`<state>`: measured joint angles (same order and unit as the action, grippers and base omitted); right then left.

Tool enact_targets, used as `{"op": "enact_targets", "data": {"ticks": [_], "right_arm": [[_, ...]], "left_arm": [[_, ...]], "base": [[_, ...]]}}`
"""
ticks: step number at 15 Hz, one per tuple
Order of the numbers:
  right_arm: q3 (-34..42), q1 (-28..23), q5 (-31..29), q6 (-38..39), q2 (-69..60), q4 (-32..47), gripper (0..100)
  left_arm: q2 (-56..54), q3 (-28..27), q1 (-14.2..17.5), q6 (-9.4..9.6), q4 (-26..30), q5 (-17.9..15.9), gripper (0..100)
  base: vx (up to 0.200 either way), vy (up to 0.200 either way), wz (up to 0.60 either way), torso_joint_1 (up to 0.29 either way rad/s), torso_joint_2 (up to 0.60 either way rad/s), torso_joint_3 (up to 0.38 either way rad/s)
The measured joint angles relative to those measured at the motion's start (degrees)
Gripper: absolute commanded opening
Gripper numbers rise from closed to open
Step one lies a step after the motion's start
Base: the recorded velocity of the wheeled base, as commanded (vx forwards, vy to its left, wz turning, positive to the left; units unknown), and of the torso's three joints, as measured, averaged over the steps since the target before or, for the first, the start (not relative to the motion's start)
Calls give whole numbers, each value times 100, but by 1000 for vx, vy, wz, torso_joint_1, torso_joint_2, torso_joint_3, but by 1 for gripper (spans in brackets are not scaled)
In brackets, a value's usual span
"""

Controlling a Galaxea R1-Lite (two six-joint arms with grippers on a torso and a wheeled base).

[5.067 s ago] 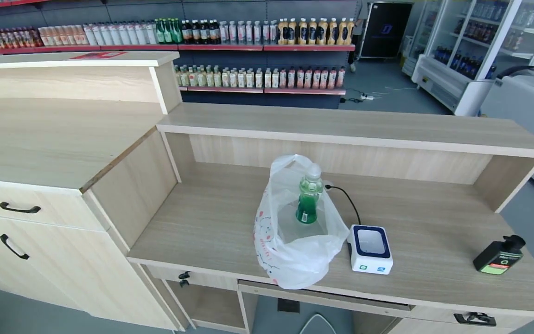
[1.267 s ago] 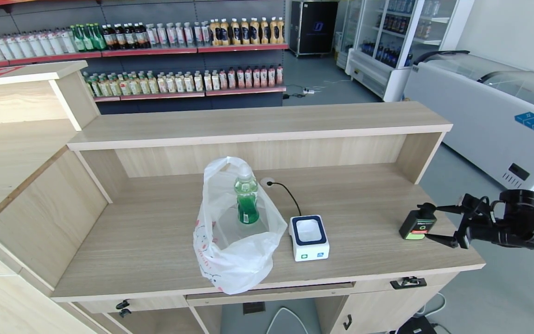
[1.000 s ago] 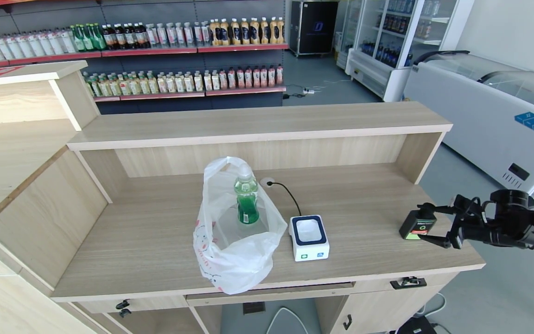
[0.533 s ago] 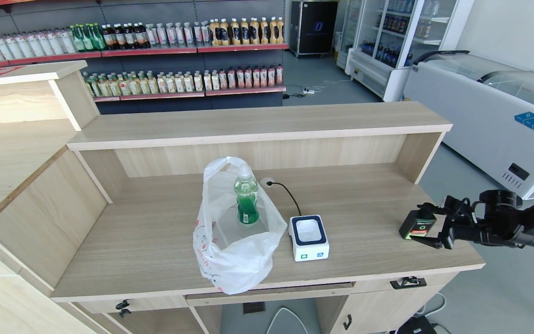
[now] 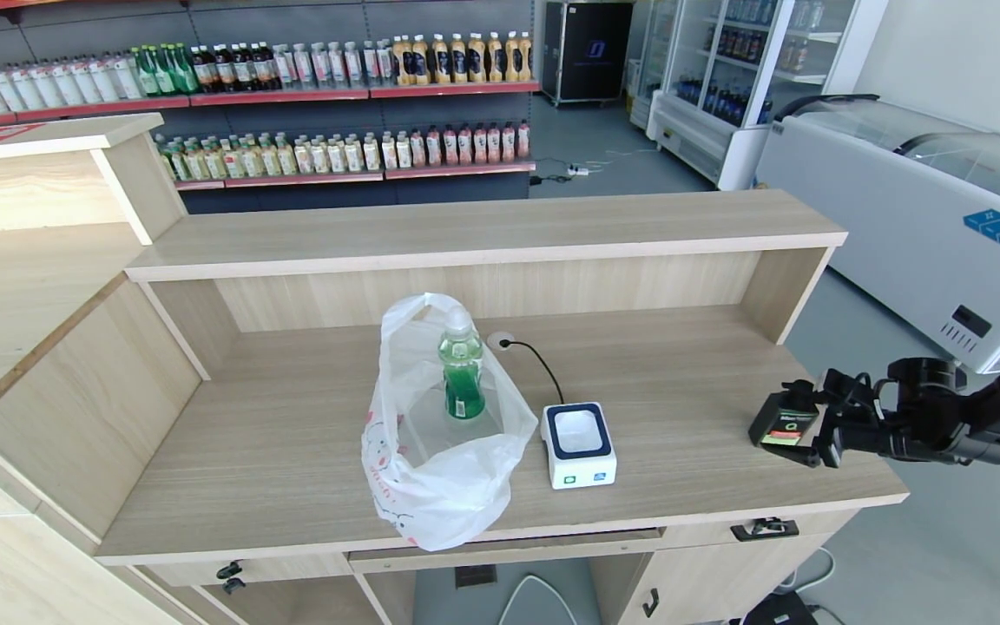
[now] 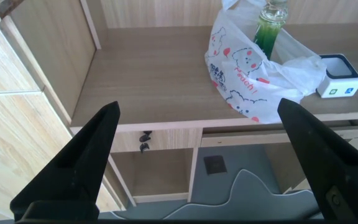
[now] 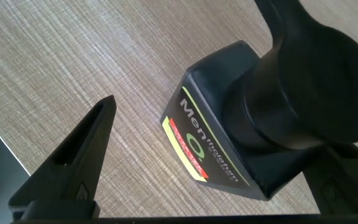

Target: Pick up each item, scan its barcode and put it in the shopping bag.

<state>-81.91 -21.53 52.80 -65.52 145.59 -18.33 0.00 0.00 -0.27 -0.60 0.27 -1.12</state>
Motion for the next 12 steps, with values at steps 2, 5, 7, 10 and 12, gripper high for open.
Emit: {"op": "enact_targets", "data": {"ticks": [2, 5, 7, 10, 12], "right_arm": [[-26, 34, 0, -2, 30, 0, 100], [-9, 106, 0, -9, 49, 0, 0], [11, 146, -13, -35, 49, -6, 0], [33, 138, -140, -77, 46, -41, 0], [107, 100, -438, -143, 27, -394, 0]], "left_arm": [[0, 0, 0, 2, 0, -2, 100], [0, 0, 0, 0, 0, -2, 100], [0, 0, 0, 0, 0, -2, 100], [0, 0, 0, 0, 0, -2, 100], [0, 0, 0, 0, 0, -2, 100]], "base": [[0, 0, 0, 0, 0, 0], [0, 0, 0, 0, 0, 0], [0, 0, 0, 0, 0, 0], [0, 0, 0, 0, 0, 0], [0, 0, 0, 0, 0, 0]]}}
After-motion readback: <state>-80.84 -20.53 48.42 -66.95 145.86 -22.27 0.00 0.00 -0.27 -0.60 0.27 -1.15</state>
